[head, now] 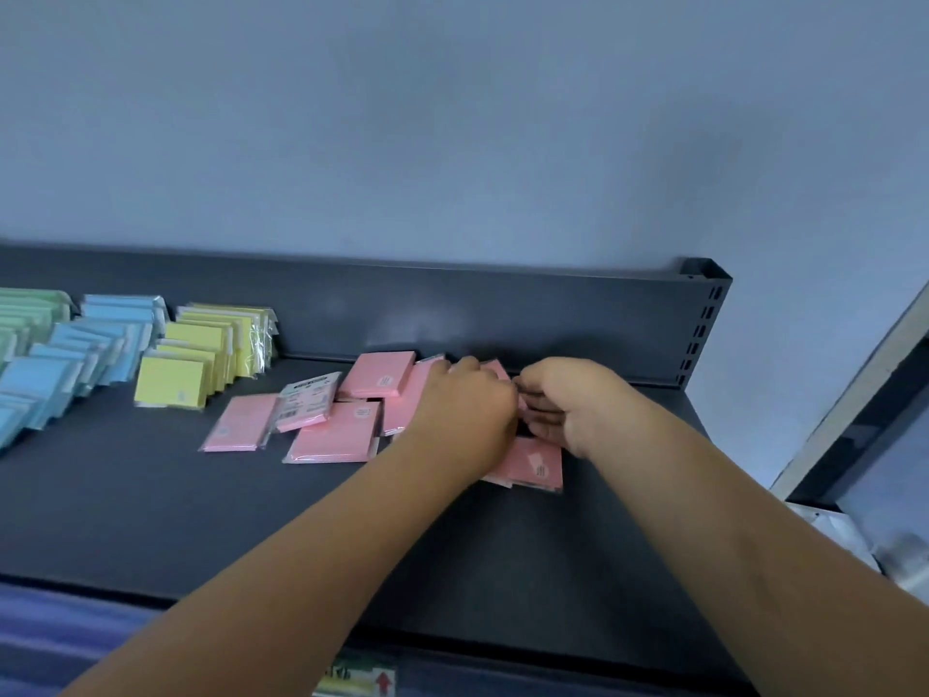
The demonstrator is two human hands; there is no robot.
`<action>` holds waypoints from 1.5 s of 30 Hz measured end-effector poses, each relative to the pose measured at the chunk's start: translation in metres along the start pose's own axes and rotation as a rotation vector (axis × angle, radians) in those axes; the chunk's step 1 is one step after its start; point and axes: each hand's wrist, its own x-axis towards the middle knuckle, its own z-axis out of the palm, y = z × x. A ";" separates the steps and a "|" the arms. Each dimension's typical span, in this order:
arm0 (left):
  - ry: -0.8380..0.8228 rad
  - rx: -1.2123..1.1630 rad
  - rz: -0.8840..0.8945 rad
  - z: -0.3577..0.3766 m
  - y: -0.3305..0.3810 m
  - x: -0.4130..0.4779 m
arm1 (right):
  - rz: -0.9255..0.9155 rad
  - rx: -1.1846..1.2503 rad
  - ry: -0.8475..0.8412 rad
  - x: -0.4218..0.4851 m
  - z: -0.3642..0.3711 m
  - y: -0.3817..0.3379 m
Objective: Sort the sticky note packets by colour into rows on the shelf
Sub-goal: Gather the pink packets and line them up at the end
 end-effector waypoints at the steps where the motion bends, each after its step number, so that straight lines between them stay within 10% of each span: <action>1: 0.055 -0.037 0.009 0.001 0.002 0.000 | 0.019 0.044 -0.025 0.003 -0.001 0.000; 7: 0.220 -0.626 -0.002 0.005 0.005 0.002 | -0.010 0.214 -0.028 0.001 -0.014 -0.005; 12: 0.347 -0.928 -0.207 -0.018 -0.003 -0.005 | -0.478 0.028 0.154 -0.023 -0.033 -0.011; 16: 0.261 -1.240 -0.538 -0.040 -0.030 -0.013 | -0.637 -0.013 0.030 -0.042 -0.041 -0.014; 21: 0.154 -1.634 -0.543 -0.056 -0.052 -0.032 | -0.663 -0.019 -0.038 -0.051 -0.029 -0.012; 31: 0.154 -1.306 -0.249 -0.061 -0.135 -0.045 | -0.833 -0.427 -0.105 -0.065 0.042 -0.032; 39: 0.108 -1.268 -0.173 -0.054 -0.235 -0.053 | -0.657 0.042 -0.034 -0.051 0.117 -0.030; 45: 0.133 -1.017 -0.115 -0.050 -0.275 -0.038 | -0.700 -0.333 0.160 -0.035 0.157 -0.028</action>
